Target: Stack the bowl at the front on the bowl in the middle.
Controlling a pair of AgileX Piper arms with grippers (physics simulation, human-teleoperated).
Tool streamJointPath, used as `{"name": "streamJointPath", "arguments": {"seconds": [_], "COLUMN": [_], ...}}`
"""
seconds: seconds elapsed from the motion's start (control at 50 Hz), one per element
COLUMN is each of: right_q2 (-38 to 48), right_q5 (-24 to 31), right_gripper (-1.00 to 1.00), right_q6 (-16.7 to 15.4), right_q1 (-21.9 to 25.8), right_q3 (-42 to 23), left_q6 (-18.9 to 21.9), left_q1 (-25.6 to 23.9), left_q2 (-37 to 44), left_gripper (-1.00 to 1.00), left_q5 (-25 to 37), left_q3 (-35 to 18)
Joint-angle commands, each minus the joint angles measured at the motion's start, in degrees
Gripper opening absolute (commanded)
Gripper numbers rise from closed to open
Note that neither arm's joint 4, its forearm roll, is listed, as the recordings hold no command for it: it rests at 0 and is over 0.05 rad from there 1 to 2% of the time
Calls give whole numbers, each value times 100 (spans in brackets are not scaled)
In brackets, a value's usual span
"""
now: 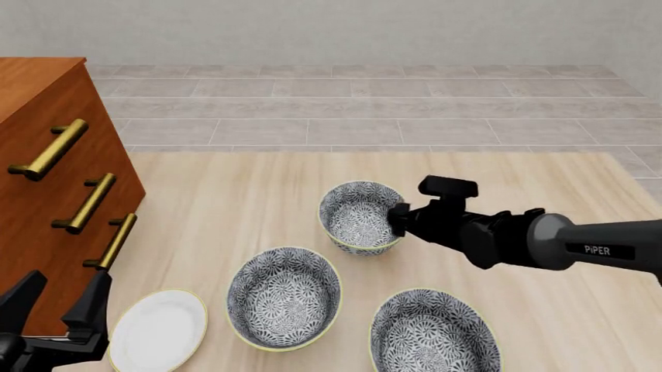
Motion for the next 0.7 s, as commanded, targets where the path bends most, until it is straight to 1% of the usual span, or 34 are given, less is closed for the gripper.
{"name": "streamJointPath", "arguments": {"seconds": [0.02, 0.2, 0.38, 0.54, 0.56, 0.7], "right_q2": [381, 577, 733, 844, 836, 926], "right_q5": [-170, -243, -332, -391, -394, -447], "right_gripper": [100, 100, 100, 100, -100, -100], "right_q6": [44, 102, 163, 315, 319, 469], "right_q1": [82, 136, 182, 272, 274, 329], "right_q3": [-77, -127, -138, -166, -165, -183], "left_q6": [-20, -22, -9, -3, 8, -8], "left_q1": [4, 18, 55, 64, 70, 88], "left_q2": [16, 54, -184, -418, -403, -445], "left_gripper": [100, 100, 100, 100, 100, 100], "left_q5": [-24, -88, 83, 255, 242, 259], "left_q3": [-1, 3, 3, 1, 2, -1]}}
